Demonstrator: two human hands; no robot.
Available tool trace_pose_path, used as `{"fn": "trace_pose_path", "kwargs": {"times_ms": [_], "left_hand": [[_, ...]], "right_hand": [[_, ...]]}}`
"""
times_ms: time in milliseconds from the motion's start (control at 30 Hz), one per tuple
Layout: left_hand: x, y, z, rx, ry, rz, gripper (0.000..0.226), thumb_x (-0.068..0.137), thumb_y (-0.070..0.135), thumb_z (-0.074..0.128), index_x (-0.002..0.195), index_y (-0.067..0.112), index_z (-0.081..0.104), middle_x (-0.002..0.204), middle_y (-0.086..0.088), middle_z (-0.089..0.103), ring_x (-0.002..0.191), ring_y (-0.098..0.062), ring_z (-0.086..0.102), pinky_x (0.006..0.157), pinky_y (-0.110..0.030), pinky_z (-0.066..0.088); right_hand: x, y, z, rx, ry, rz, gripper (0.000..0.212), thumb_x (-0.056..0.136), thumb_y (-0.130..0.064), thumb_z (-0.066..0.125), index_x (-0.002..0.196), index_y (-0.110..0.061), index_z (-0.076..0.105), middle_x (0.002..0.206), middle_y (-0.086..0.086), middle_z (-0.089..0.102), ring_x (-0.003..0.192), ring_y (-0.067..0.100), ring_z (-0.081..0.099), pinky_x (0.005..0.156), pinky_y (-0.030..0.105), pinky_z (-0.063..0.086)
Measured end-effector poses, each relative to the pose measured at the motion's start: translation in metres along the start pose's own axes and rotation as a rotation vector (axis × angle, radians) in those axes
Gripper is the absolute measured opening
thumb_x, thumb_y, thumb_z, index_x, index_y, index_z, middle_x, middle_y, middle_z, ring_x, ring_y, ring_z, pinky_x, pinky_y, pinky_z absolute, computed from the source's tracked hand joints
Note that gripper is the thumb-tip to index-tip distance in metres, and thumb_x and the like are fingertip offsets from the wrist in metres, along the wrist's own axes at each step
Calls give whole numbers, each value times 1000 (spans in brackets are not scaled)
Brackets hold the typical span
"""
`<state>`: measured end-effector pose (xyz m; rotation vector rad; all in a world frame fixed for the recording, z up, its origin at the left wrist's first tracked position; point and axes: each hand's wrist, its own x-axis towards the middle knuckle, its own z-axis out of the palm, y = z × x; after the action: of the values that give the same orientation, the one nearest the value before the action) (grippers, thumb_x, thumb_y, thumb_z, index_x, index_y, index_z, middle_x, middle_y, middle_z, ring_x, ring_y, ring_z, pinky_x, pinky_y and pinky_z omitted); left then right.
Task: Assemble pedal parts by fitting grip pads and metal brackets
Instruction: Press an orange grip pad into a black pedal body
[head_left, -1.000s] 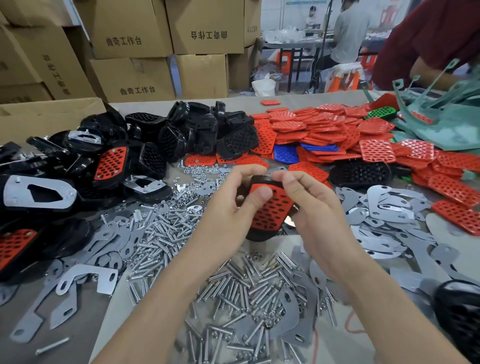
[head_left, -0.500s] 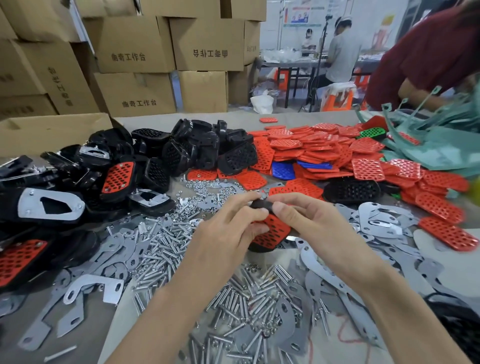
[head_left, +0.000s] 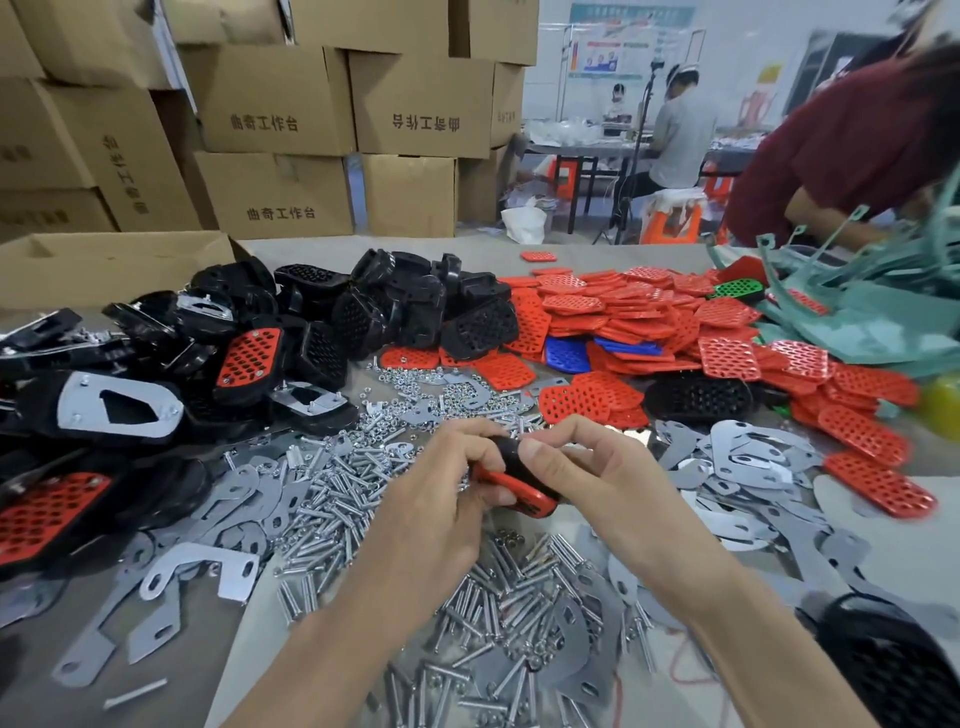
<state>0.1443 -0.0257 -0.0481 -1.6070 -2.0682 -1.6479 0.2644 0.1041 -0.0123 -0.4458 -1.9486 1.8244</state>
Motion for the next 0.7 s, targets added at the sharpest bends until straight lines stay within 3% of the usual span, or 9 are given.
{"fn": "trace_pose_path", "kwargs": {"times_ms": [133, 267, 500, 600, 700], "left_hand": [[2, -3, -3, -265, 41, -204, 57, 88, -1, 72, 106, 51, 56, 114, 25, 65, 109, 3, 63, 75, -7, 51], [4, -4, -9, -278, -56, -233, 60, 87, 5, 75, 116, 57, 62, 112, 23, 68, 114, 0, 62, 82, -7, 50], [4, 5, -9, -386, -112, -264, 52, 87, 0, 74, 110, 47, 68, 107, 23, 68, 103, 3, 65, 74, -8, 53], [5, 5, -8, -413, -98, -282, 49, 86, -1, 74, 104, 44, 69, 98, 19, 70, 89, 0, 69, 70, -12, 55], [8, 3, -6, -343, -61, -275, 44, 86, 6, 77, 103, 45, 68, 96, 19, 71, 93, 0, 66, 71, -12, 54]], "right_hand": [[1, -5, 3, -32, 26, 6, 16, 96, -28, 70, 82, -19, 69, 83, 6, 79, 66, 8, 69, 64, 10, 48], [-2, -5, 4, -6, 7, 20, 16, 91, -33, 72, 86, -18, 72, 88, 5, 80, 76, 11, 74, 71, 13, 52], [-6, 1, 4, 42, 22, 7, 19, 81, -41, 74, 82, -22, 74, 91, 8, 80, 77, 13, 73, 71, 17, 53], [-5, 0, 5, 35, 21, -16, 13, 84, -38, 73, 76, -28, 74, 89, 5, 80, 74, 10, 72, 69, 15, 52], [1, -2, 6, 19, 28, -51, 17, 88, -33, 72, 71, -31, 73, 80, 1, 79, 66, 6, 69, 65, 12, 50]]}}
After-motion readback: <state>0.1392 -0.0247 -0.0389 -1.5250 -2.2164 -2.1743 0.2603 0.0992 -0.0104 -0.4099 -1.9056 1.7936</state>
